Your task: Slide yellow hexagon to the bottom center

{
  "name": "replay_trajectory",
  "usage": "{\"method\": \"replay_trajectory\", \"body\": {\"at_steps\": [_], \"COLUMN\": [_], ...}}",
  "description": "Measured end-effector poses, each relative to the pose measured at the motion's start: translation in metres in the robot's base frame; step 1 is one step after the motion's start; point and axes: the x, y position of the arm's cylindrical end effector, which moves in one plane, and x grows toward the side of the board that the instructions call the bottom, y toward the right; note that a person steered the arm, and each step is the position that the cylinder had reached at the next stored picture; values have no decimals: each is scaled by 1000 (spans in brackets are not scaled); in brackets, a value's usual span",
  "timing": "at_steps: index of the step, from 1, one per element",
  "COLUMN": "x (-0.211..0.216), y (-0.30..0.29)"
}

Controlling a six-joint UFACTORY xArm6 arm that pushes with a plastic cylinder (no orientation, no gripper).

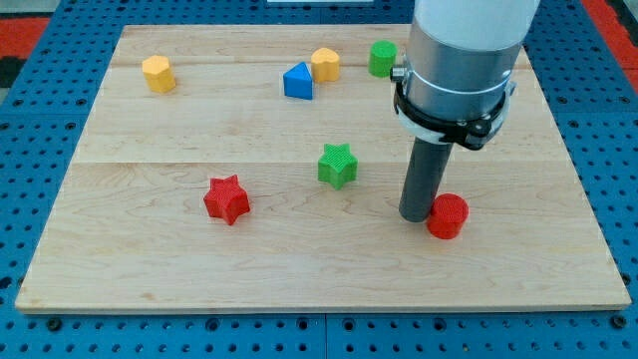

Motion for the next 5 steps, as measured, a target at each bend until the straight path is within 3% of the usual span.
{"method": "replay_trajectory", "body": {"at_steps": [5], "x": [22], "y": [-11]}}
